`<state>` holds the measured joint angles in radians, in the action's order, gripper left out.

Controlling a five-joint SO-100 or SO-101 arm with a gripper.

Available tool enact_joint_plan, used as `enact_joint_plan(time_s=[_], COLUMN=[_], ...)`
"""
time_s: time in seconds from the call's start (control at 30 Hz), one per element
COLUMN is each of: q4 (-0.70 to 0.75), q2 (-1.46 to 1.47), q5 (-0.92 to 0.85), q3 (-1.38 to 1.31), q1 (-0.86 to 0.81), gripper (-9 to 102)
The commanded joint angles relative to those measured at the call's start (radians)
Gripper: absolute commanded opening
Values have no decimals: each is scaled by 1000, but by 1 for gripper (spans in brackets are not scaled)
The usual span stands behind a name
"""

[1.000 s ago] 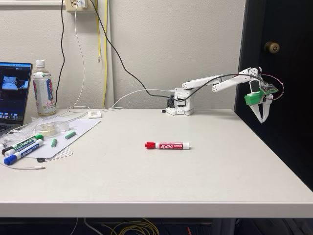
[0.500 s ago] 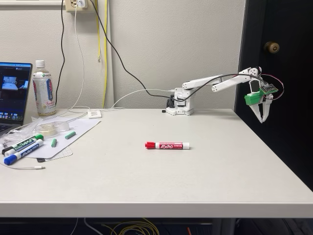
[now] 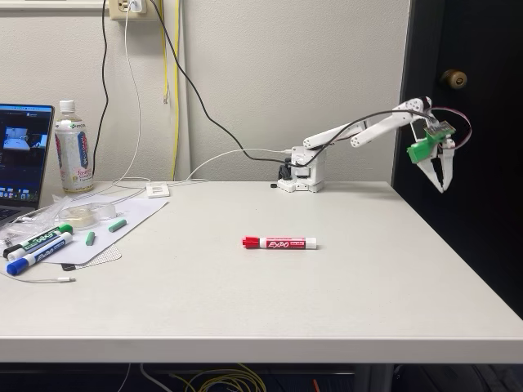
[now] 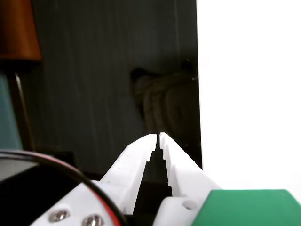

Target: Pick up the red marker.

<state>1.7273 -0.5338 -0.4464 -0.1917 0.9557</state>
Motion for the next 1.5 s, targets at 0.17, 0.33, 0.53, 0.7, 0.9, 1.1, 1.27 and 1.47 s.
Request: enact_joint_plan(time_s=[0.17, 0.33, 0.53, 0.7, 0.9, 1.1, 1.27, 1.47], q4=[20, 20, 21, 21, 21, 21, 21, 21], q2=[-163, -232, -311, -422, -646, -851, -1035, -1255], q5=[44, 97, 175, 250, 314, 325, 336, 380], q3=[-40, -35, -29, 25, 176, 357, 526, 653], q1=[-32, -51, -100, -166, -299, -454, -543, -657], gripper=[0, 0, 0, 0, 0, 0, 0, 0])
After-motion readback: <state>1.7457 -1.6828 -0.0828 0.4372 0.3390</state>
